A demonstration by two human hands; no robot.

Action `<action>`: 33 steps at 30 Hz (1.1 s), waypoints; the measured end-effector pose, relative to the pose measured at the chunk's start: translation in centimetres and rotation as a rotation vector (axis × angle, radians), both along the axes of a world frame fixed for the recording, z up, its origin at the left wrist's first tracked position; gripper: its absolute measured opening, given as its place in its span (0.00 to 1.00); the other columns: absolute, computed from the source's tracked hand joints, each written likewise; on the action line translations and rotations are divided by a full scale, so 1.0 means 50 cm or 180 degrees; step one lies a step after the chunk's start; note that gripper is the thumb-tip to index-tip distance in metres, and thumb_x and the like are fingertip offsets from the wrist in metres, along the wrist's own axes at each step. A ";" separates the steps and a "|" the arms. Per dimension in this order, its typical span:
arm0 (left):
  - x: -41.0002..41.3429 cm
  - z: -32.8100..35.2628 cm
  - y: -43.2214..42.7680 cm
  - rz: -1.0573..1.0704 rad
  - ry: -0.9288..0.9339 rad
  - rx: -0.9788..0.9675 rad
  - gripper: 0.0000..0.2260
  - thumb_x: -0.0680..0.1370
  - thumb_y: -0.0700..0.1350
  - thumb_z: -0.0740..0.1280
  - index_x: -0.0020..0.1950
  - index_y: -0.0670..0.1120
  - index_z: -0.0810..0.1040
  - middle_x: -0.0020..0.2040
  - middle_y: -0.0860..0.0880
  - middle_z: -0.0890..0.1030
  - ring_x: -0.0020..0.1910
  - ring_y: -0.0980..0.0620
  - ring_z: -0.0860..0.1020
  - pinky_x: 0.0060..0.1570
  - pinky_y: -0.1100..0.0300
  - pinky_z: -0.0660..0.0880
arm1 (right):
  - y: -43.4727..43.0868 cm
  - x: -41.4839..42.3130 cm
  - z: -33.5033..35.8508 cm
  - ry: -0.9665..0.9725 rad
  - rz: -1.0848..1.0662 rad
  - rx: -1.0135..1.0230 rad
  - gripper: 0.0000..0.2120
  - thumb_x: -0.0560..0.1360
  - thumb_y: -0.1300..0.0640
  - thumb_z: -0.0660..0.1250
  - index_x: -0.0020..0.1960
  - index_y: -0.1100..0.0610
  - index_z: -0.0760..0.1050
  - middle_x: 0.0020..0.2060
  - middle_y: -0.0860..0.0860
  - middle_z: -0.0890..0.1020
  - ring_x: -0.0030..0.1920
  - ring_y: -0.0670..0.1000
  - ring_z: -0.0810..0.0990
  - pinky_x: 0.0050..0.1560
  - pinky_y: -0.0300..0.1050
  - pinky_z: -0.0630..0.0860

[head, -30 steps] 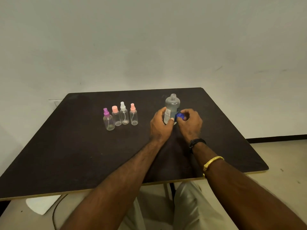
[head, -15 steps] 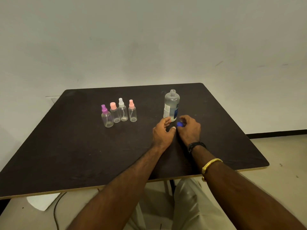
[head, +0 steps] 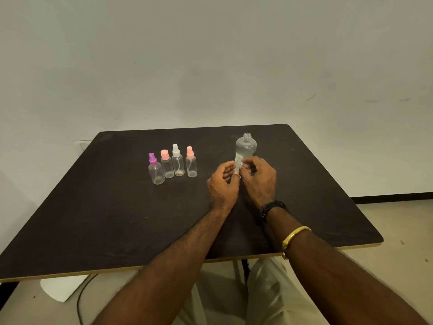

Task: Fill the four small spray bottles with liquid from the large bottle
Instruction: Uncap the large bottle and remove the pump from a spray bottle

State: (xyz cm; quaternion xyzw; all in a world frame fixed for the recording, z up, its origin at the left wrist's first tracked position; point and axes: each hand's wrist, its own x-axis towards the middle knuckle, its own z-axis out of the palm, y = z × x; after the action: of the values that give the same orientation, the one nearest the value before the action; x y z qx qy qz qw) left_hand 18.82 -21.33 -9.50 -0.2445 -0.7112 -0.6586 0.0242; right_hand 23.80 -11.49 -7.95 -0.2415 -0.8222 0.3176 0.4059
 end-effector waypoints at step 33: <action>-0.153 0.004 -0.158 0.0696 0.0107 -0.0198 0.21 0.81 0.43 0.69 0.74 0.42 0.74 0.66 0.45 0.81 0.65 0.51 0.79 0.66 0.56 0.78 | -0.137 -0.224 0.038 -0.0533 0.1244 0.0006 0.09 0.81 0.55 0.64 0.61 0.51 0.74 0.52 0.52 0.82 0.51 0.52 0.81 0.53 0.54 0.82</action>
State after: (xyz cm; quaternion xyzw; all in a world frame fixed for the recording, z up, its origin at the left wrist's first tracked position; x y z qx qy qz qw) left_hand 11.18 -29.24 -9.32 -0.1770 -0.7533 -0.6255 0.1002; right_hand 12.58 -18.33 -6.06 -0.1027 -0.8846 0.3684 0.2670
